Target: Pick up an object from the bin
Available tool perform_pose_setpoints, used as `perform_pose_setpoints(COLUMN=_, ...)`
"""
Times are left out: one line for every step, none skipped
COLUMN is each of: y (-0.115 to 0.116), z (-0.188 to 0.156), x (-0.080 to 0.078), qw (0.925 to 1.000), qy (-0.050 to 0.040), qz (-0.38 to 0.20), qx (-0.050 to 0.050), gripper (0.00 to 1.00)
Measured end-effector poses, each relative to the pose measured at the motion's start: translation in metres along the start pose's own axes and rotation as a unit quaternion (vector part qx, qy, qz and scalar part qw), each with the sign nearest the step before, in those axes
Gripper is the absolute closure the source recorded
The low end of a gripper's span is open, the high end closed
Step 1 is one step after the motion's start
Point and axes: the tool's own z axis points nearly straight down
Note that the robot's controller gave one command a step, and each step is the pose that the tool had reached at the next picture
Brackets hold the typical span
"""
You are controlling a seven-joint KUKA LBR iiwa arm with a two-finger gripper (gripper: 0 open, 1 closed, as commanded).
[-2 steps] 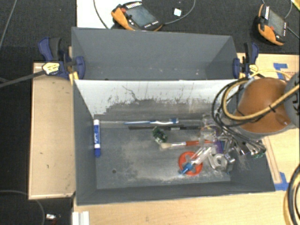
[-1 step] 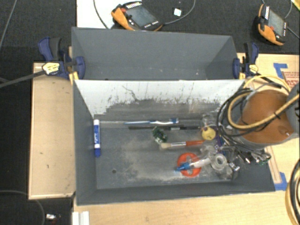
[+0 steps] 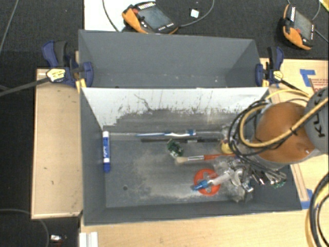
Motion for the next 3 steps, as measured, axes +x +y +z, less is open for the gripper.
perform_pose_setpoints(y=0.028, z=0.007, x=-0.028, qw=0.9983, qy=-0.003, qz=-0.057, qx=0.002, gripper=0.0)
perform_pose_setpoints(y=0.028, z=0.007, x=-0.029, qw=0.9982, qy=-0.0024, qz=-0.06, qx=0.002, gripper=0.0)
perform_pose_setpoints(y=-0.01, z=-0.077, x=0.009, qw=0.9945, qy=-0.0045, qz=-0.105, qx=0.005, gripper=0.0)
